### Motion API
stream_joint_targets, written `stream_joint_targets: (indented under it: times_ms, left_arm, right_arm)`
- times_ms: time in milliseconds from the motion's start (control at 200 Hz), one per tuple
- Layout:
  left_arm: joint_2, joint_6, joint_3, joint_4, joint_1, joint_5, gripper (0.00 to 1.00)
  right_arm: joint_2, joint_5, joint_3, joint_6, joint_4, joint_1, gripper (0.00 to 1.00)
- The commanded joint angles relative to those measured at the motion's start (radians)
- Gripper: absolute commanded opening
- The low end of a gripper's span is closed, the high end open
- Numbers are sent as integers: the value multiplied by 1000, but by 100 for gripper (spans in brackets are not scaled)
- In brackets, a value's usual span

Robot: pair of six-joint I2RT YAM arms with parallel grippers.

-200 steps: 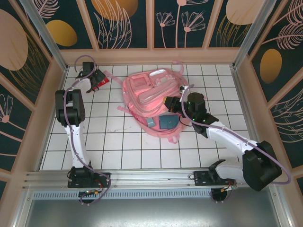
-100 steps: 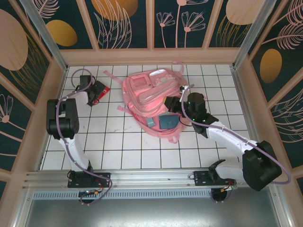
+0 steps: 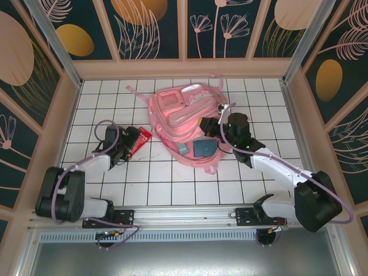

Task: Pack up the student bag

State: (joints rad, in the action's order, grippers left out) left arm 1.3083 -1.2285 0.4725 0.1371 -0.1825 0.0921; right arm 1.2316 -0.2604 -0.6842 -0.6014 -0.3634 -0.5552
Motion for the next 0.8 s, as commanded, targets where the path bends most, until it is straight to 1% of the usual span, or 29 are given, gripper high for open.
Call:
stream_joint_targets:
  times_ms: [0,85,120,155,220,305,345,430,586,701,796]
  left_arm:
    - [-107,10,-23,-109,-11,-55,99]
    - [-150,135,34,-210,-11,-148,98]
    - [-149,185,61,-225,-9,-173,98]
    - [-139,237,84,-224,-9,-182,98]
    - [-96,294,138,-240,-7,-204,99]
    - [-9,384,218,-230,10,-177,99]
    - [37,404,259,-240,22,-174,99]
    - [131,452,312,-210,56,-123,98]
    - [282,494,361,-211,97,-119,98]
    - [321,498,335,-193,101,-89,99]
    - [312,484,289,-169,100,-29,99]
  right_arm:
    - [2,-28,0,12,-107,-1,0]
    - [7,-36,-1,8,-112,-4,0]
    - [6,-36,-2,9,-111,-6,0]
    - [5,-35,-3,10,-111,-7,0]
    - [1,-31,-3,13,-107,-8,0]
    - [-9,-27,-3,15,-103,-9,0]
    - [-13,-25,-3,17,-100,-9,0]
    - [-21,-21,-3,20,-94,-9,0]
    - [-33,-15,0,23,-87,-9,0]
    - [-35,-11,1,25,-86,-9,0]
    - [-31,-13,1,23,-88,-9,0]
